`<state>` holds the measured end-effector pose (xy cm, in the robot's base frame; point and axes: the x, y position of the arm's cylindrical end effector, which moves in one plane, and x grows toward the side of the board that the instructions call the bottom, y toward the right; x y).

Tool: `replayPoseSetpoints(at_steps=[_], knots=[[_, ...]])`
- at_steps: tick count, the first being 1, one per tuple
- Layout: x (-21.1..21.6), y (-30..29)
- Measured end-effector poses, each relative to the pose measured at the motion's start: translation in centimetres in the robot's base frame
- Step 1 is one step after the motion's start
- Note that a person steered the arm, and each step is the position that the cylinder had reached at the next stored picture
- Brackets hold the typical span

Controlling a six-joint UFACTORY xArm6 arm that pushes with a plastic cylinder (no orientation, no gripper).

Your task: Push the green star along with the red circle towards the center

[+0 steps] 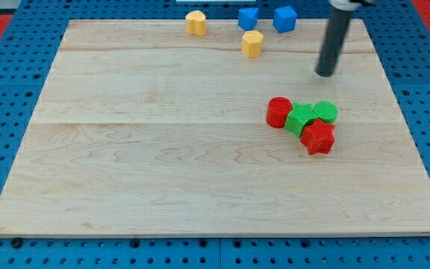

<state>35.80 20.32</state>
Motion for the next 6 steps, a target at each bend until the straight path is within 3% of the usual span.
replayPoseSetpoints(at_steps=[1,2,3,6], knots=[[6.3,2.1],[10.2,-0.8],[11.4,-4.3],[6.7,-11.0]])
